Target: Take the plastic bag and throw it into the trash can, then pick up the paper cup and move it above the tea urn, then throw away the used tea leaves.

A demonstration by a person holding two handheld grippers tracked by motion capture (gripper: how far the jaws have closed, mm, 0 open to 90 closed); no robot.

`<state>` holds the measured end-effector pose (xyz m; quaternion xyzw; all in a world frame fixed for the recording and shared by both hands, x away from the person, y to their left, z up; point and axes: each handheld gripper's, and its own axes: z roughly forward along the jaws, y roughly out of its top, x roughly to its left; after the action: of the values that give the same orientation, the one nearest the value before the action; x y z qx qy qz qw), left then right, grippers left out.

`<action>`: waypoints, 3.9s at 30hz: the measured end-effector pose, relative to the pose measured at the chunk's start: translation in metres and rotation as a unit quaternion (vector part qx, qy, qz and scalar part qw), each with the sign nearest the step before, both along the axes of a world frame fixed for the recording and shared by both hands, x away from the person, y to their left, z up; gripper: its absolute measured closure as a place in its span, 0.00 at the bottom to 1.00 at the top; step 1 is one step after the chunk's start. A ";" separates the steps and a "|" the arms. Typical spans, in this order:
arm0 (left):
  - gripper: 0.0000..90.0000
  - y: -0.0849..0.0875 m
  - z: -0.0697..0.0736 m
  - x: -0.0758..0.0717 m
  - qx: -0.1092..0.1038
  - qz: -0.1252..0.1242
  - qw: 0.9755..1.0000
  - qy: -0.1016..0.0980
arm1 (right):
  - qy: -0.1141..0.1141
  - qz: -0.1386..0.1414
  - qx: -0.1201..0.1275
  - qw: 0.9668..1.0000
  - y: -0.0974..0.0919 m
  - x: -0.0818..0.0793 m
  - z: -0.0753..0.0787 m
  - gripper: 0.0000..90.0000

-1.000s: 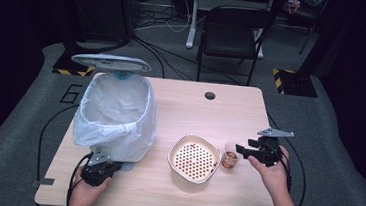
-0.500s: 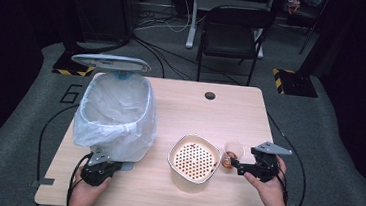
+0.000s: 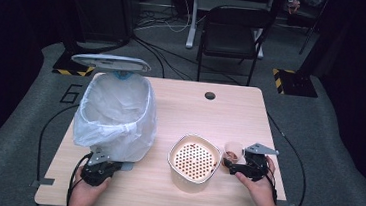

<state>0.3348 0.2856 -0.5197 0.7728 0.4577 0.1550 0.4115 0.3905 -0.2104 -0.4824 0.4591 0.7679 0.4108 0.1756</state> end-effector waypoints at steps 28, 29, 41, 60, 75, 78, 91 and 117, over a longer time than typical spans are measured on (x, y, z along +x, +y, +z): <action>1.00 0.000 0.000 0.000 0.002 0.000 1.000 -0.001 | -0.033 0.017 -0.014 0.999 0.004 0.009 -0.004 0.44; 1.00 0.000 0.000 0.000 0.001 0.000 1.000 -0.001 | -0.033 0.016 -0.016 0.999 0.004 0.008 -0.002 0.44; 1.00 0.000 0.000 0.000 0.002 0.000 1.000 0.000 | -0.057 0.052 -0.023 0.997 0.007 0.008 0.027 0.48; 1.00 0.000 0.000 0.000 0.000 0.000 1.000 0.000 | -0.094 0.117 -0.058 0.987 0.031 0.038 0.079 0.52; 1.00 0.000 0.000 0.000 0.002 -0.001 1.000 0.000 | -0.149 0.171 -0.080 0.971 0.055 0.035 0.111 0.52; 1.00 0.000 0.000 0.000 0.001 -0.001 1.000 -0.001 | -0.156 0.181 -0.086 0.967 0.061 0.031 0.115 0.52; 1.00 0.000 0.000 0.000 0.000 0.000 1.000 -0.001 | -0.200 0.222 -0.145 0.943 0.080 0.018 0.119 0.53; 1.00 0.001 0.000 0.001 -0.005 -0.002 1.000 0.002 | -0.251 0.257 -0.240 0.902 0.095 -0.001 0.120 0.54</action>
<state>0.3356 0.2870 -0.5201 0.7719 0.4579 0.1500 0.4147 0.3898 -0.1155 -0.3622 0.0709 0.8649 0.3466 0.3560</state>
